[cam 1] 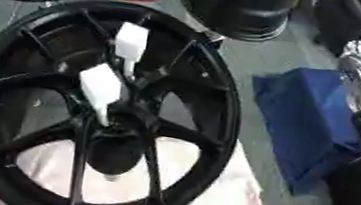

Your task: Pull the pin out of the wheel hub.

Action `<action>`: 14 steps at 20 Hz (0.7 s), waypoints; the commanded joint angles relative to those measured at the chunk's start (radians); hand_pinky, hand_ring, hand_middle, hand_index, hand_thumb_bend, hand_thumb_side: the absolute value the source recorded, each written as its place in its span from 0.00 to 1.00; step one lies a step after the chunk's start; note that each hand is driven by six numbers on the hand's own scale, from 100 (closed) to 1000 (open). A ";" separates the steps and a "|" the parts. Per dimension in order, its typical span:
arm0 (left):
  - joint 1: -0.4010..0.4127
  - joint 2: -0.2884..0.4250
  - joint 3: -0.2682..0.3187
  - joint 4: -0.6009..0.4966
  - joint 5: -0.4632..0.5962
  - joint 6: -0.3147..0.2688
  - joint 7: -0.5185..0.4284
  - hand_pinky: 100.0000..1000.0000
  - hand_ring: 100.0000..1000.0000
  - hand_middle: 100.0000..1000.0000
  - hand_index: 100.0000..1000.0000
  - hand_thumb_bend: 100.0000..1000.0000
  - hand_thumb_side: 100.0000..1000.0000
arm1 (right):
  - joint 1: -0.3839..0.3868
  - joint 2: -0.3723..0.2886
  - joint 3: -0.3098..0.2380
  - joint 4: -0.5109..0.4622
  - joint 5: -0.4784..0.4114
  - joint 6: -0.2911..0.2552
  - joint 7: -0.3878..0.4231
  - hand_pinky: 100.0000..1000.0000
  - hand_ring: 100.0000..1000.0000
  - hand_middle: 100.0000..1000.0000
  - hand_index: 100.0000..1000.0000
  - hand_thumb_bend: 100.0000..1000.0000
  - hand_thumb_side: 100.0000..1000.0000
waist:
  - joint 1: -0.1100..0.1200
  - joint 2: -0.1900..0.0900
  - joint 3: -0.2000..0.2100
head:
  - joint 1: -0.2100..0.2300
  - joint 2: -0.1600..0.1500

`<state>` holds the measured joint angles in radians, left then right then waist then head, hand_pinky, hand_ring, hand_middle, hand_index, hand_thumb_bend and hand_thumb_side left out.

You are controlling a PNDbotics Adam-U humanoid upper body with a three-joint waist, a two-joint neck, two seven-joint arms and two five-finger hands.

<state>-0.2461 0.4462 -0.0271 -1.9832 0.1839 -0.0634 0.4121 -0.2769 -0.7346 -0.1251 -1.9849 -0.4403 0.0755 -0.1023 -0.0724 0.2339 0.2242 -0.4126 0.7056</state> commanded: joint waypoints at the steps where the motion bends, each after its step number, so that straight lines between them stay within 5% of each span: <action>1: -0.007 0.008 0.002 -0.017 -0.006 -0.002 -0.001 0.79 0.53 0.56 0.74 0.25 0.60 | -0.010 -0.027 -0.007 -0.015 0.000 -0.001 0.002 0.98 0.77 0.41 0.63 0.00 0.50 | 0.004 -0.012 -0.001 | -0.004 -0.011; 14: -0.012 0.016 -0.002 -0.017 -0.014 -0.005 -0.003 0.79 0.53 0.56 0.74 0.25 0.60 | -0.113 -0.149 0.017 -0.015 0.020 -0.044 0.035 0.96 0.77 0.42 0.64 0.00 0.46 | -0.008 0.003 0.002 | -0.014 -0.009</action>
<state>-0.2473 0.4462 -0.0302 -1.9832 0.1776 -0.0652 0.4103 -0.3763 -0.8358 -0.1028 -1.9849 -0.4238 0.0396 -0.0691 -0.0854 0.2484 0.2262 -0.4232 0.7056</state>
